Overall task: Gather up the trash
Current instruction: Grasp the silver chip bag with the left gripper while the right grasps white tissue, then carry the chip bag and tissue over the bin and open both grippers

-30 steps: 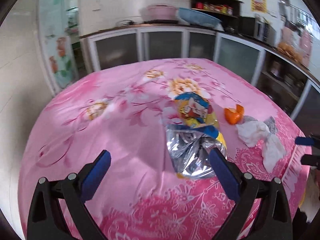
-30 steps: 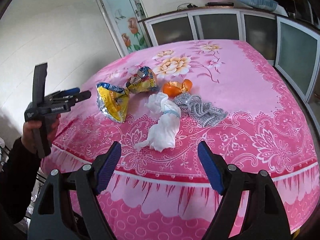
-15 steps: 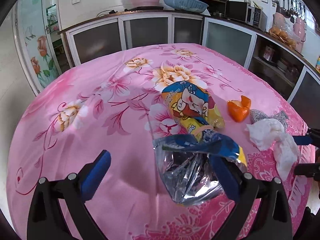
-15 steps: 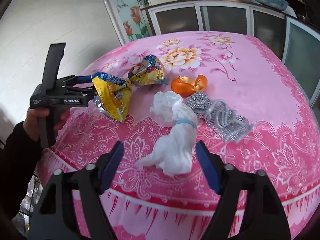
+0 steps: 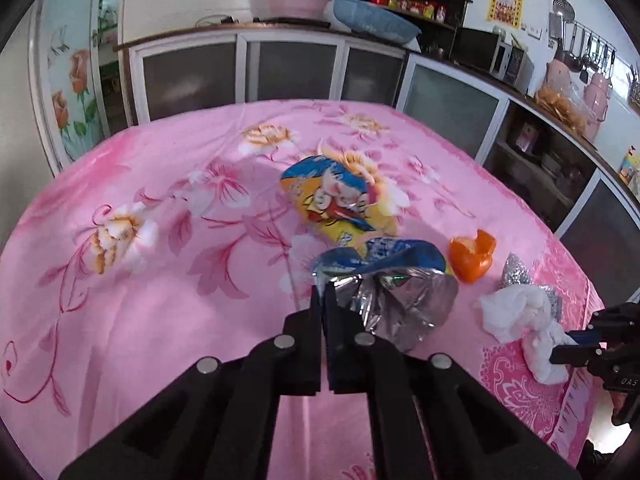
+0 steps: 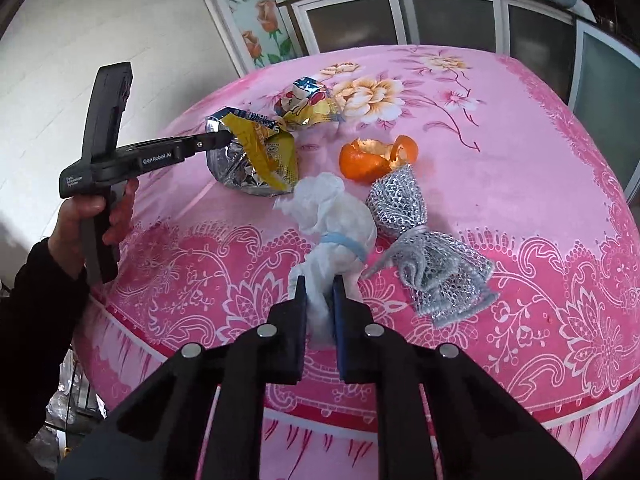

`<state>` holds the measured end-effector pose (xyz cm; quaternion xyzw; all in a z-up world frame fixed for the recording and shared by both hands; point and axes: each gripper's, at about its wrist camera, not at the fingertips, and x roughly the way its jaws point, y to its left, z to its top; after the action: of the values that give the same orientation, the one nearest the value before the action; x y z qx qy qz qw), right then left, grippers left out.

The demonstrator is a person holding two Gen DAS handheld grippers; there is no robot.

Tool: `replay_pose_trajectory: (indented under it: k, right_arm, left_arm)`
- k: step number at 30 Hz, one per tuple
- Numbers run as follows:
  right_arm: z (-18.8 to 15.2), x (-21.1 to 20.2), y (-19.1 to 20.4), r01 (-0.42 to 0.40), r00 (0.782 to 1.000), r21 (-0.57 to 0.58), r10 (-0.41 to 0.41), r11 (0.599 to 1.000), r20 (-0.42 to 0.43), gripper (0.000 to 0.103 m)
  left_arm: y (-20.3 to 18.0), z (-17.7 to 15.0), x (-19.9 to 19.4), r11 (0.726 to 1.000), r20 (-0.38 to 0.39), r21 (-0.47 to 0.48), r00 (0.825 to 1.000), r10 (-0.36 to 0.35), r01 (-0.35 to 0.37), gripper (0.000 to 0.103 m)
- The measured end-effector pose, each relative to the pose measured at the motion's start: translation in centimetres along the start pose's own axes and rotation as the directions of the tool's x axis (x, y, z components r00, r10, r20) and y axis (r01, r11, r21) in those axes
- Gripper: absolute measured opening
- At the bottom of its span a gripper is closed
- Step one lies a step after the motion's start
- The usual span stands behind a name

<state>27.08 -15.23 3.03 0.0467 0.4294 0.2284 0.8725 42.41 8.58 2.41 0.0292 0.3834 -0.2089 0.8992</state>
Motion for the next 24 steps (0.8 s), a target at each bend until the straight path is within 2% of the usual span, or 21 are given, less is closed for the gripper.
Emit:
replay_pose_trajectory:
  k: [6, 14, 20, 24]
  right_arm:
    - [0.1, -0.6, 0.5, -0.012, 1.000, -0.006, 0.012, 1.000, 0.015, 0.011]
    - [-0.2, -3.1, 1.4, -0.016, 0.998, -0.038, 0.019, 0.999, 0.059, 0.010]
    - [-1.4, -7.2, 1.2, -0.013, 0.993, -0.034, 0.017, 0.999, 0.114, 0.010]
    - [-2.9, -10.9, -0.3, 0.043, 0.987, -0.007, -0.041, 0.999, 0.156, 0.010]
  left_arm:
    - [0.0, -0.3, -1.0, 1.000, 0.014, -0.011, 1.000, -0.010, 0.011, 0.001]
    - [-0.2, -0.7, -5.4, 0.999, 0.092, -0.025, 0.995, -0.035, 0.037, 0.001]
    - [-1.8, -1.6, -9.5, 0.998, 0.141, -0.007, 0.988, -0.058, 0.060, 0.001]
    - [-4.1, -2.0, -12.0, 0.996, 0.165, 0.031, 0.982, -0.088, 0.084, 0.001]
